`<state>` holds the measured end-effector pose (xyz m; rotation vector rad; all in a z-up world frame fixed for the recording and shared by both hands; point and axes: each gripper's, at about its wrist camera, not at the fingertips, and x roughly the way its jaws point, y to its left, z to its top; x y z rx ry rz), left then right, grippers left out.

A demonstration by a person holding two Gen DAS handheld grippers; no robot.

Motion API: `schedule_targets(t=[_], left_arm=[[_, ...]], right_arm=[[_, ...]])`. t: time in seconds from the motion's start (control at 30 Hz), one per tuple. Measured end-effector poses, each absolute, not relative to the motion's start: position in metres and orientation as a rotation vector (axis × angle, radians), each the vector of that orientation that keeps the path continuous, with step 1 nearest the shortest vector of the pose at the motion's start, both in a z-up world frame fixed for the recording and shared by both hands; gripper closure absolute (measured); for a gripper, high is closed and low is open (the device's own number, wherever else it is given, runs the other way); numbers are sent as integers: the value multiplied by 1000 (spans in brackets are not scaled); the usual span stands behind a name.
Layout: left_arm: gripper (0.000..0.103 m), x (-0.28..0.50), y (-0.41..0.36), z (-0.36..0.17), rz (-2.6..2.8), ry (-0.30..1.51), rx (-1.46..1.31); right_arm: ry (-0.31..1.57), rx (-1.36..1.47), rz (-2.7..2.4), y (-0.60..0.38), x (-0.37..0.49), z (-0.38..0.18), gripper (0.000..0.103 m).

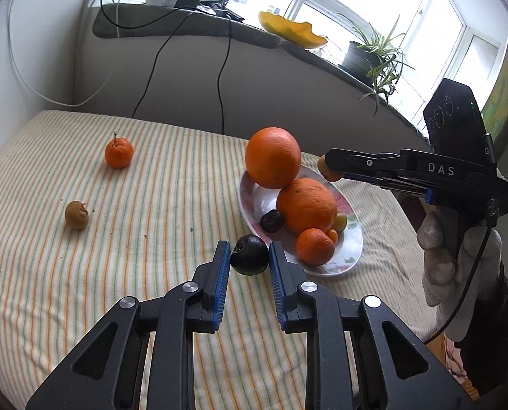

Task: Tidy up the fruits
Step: 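Lift the brown fruit and dark plum with both tools toward the plate, then lower both fruits onto the plate and open both tools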

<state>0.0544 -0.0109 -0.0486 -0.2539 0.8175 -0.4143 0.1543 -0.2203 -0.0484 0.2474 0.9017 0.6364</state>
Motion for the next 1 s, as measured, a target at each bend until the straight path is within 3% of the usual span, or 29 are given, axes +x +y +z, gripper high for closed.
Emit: schedule_targets(t=[1.0], left_arm=[[82,74,-149,-39,-627,836,-31]], right_arm=[[943,346,518,-295,179,-94,74]])
